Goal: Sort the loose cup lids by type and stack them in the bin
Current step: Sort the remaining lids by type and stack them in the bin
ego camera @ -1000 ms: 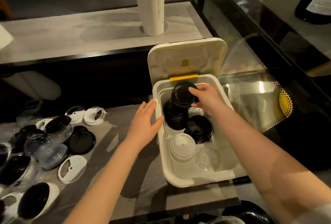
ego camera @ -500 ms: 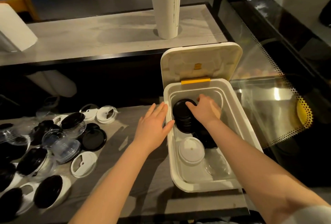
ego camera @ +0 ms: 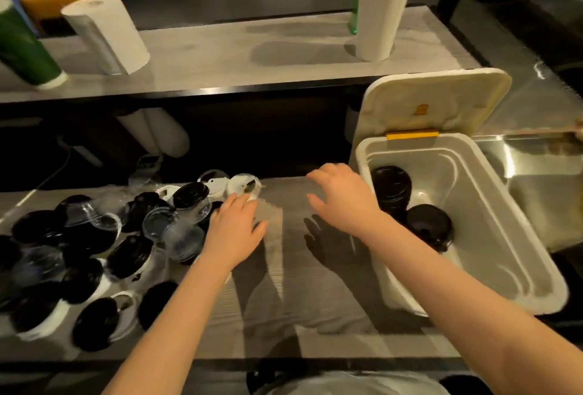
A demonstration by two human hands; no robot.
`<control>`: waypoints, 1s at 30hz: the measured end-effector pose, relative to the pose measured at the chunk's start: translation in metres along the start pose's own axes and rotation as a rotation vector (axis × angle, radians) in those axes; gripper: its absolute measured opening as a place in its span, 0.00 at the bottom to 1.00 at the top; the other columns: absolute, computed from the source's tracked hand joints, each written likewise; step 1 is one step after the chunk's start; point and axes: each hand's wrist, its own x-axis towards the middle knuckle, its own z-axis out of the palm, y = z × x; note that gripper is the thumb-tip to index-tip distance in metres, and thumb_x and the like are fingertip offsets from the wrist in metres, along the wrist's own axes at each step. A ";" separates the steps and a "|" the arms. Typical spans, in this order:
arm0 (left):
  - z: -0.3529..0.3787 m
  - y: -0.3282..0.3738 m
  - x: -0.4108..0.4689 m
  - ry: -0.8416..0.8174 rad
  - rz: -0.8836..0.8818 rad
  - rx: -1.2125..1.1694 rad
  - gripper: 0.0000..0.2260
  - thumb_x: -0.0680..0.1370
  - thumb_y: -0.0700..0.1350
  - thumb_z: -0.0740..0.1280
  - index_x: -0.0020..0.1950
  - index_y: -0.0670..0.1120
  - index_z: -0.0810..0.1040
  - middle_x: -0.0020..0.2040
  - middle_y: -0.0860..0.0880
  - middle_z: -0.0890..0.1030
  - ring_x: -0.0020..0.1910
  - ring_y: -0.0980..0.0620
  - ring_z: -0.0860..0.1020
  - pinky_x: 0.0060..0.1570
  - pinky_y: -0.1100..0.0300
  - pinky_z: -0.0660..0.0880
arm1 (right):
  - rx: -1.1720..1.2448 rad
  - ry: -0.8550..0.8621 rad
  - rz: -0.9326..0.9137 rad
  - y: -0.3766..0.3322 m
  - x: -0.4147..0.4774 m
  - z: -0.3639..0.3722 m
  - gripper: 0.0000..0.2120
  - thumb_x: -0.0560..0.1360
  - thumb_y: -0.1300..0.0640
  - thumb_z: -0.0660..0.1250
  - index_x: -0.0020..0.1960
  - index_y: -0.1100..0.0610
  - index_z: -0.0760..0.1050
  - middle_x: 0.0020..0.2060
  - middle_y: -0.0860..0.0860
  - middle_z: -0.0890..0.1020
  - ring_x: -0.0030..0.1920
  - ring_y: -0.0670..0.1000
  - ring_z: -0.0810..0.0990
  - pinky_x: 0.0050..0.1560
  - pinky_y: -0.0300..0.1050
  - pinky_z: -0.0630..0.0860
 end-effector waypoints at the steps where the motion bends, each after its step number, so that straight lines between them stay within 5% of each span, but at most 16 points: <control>1: 0.001 -0.019 -0.005 -0.015 -0.023 -0.003 0.23 0.80 0.55 0.59 0.72 0.46 0.66 0.74 0.48 0.63 0.74 0.48 0.56 0.70 0.48 0.59 | -0.015 -0.058 -0.014 -0.017 0.002 0.011 0.21 0.77 0.49 0.60 0.68 0.55 0.69 0.61 0.54 0.75 0.62 0.56 0.71 0.58 0.52 0.72; 11: 0.031 -0.163 -0.062 -0.131 -0.254 -0.017 0.26 0.76 0.55 0.65 0.71 0.47 0.67 0.68 0.48 0.68 0.68 0.46 0.64 0.63 0.53 0.67 | 0.136 -0.468 0.102 -0.149 0.021 0.142 0.21 0.77 0.48 0.61 0.66 0.58 0.68 0.62 0.57 0.72 0.61 0.59 0.74 0.53 0.51 0.74; 17: 0.032 -0.199 -0.048 -0.069 -0.255 -0.028 0.30 0.76 0.57 0.64 0.74 0.45 0.61 0.71 0.47 0.64 0.70 0.44 0.60 0.66 0.52 0.64 | 0.025 -0.577 0.231 -0.186 0.022 0.189 0.44 0.69 0.33 0.66 0.74 0.57 0.55 0.70 0.55 0.62 0.69 0.59 0.63 0.59 0.54 0.72; 21: 0.024 -0.201 -0.029 -0.036 -0.181 -0.039 0.29 0.77 0.58 0.62 0.73 0.44 0.61 0.70 0.45 0.64 0.68 0.44 0.61 0.66 0.53 0.64 | -0.111 -0.533 0.194 -0.187 0.022 0.201 0.45 0.67 0.35 0.69 0.75 0.53 0.53 0.69 0.53 0.60 0.68 0.59 0.62 0.56 0.54 0.74; 25: 0.017 -0.199 -0.020 0.054 -0.145 -0.212 0.25 0.78 0.55 0.62 0.70 0.44 0.67 0.67 0.46 0.67 0.66 0.45 0.63 0.65 0.53 0.65 | 0.136 -0.569 0.273 -0.171 0.029 0.182 0.43 0.64 0.41 0.75 0.70 0.53 0.58 0.67 0.53 0.64 0.66 0.58 0.67 0.59 0.54 0.74; 30: 0.005 -0.182 -0.021 0.043 -0.206 -0.895 0.13 0.78 0.49 0.64 0.58 0.44 0.78 0.52 0.48 0.78 0.55 0.49 0.76 0.53 0.59 0.72 | 0.514 -0.145 0.220 -0.171 0.039 0.131 0.43 0.62 0.47 0.78 0.71 0.51 0.61 0.65 0.49 0.66 0.63 0.50 0.70 0.59 0.43 0.71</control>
